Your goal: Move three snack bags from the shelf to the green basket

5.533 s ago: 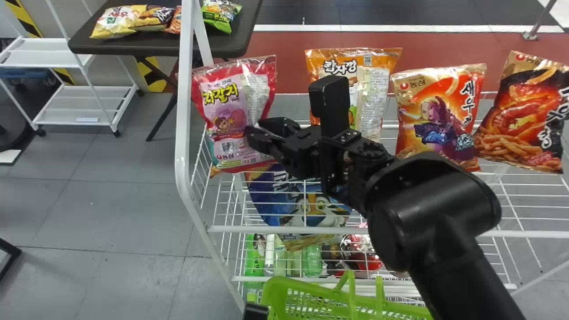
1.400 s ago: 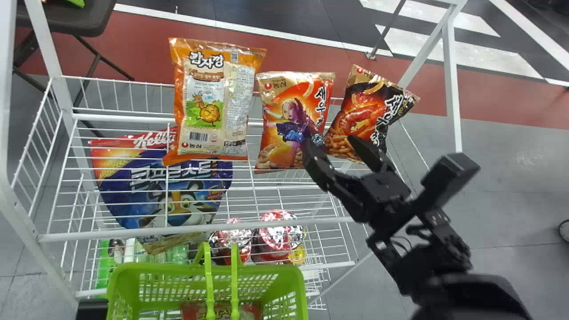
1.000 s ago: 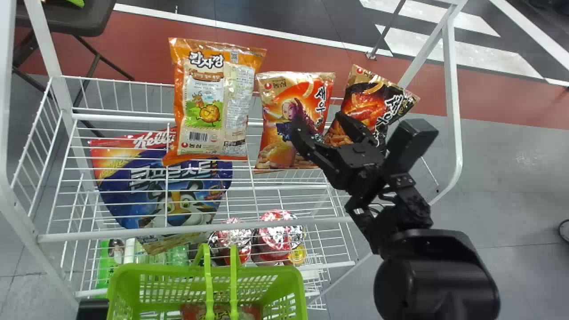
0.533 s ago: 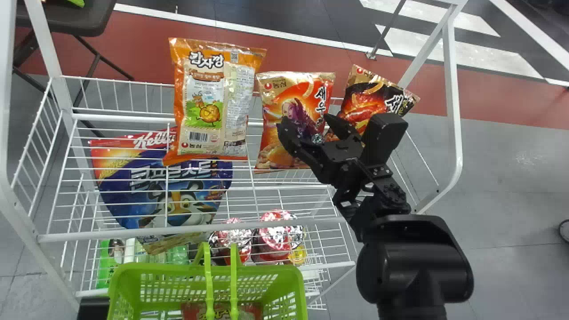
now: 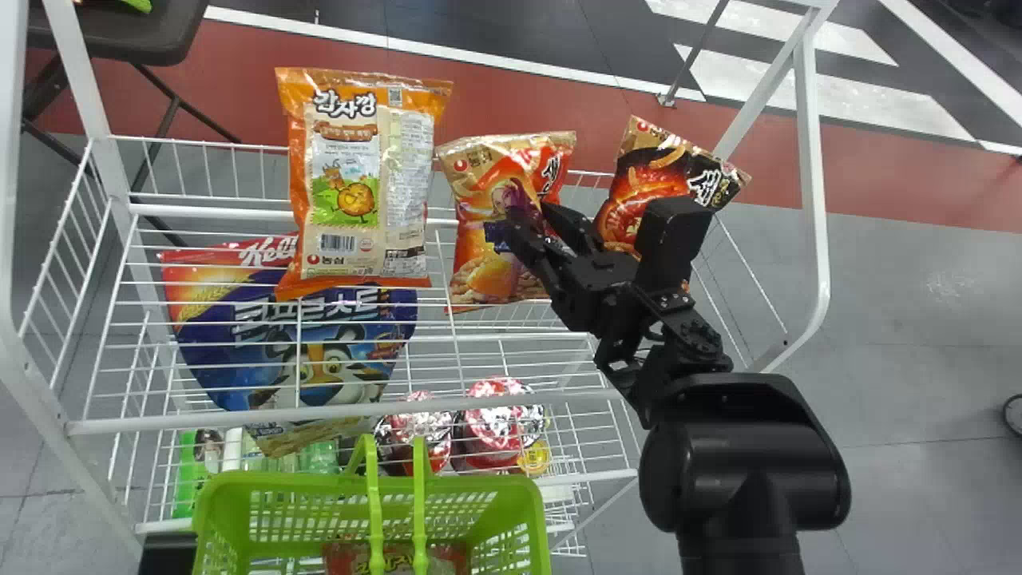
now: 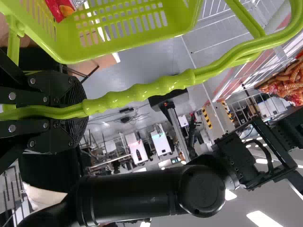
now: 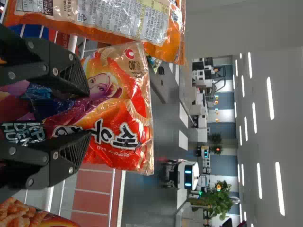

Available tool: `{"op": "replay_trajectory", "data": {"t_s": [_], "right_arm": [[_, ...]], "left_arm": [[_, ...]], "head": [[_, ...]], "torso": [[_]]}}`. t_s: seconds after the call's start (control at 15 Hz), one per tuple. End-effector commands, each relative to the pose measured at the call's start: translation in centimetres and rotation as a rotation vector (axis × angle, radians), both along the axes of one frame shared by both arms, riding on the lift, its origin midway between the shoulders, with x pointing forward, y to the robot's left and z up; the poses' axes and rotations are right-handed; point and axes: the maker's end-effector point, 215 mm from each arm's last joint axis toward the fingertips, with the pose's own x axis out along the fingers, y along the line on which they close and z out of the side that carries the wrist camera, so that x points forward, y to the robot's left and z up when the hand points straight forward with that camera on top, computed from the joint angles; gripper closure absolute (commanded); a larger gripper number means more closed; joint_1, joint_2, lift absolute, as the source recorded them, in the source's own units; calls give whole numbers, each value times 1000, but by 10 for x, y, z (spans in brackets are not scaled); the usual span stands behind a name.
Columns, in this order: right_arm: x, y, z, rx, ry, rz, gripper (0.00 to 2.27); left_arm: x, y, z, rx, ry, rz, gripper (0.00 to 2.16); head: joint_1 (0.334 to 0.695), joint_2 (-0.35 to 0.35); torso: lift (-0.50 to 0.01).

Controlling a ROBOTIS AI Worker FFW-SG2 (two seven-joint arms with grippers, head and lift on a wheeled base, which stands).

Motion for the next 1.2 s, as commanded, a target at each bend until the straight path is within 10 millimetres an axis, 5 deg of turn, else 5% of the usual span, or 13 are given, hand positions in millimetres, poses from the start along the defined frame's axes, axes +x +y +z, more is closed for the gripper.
{"op": "replay_trajectory", "data": {"t_s": [0.0, 0.2, 0.47, 0.8, 1.13], "right_arm": [[-7, -3, 15, -12, -33, -14, 2192], [-30, -19, 43, -13, -92, -50, 2192], [-91, -32, 84, 20, -92, -66, 2192], [-202, -50, 30, 302, 324, 0, 2192], [-306, -11, -53, 495, 797, 79, 2192]], "left_arm": [[0, 0, 1, -1, -2, -1, 1760], [0, 0, 1, -1, -1, -3, 1760], [0, -1, 2, -7, -1, -5, 1760], [3, -2, 2, -10, 0, 0, 1760], [2, -8, 2, -15, 2, -11, 1760]], "head": [[695, -350], [695, -350], [695, -350], [695, -350], [695, -350]], "torso": [[-48], [-48], [-48], [-48], [-48]]}}
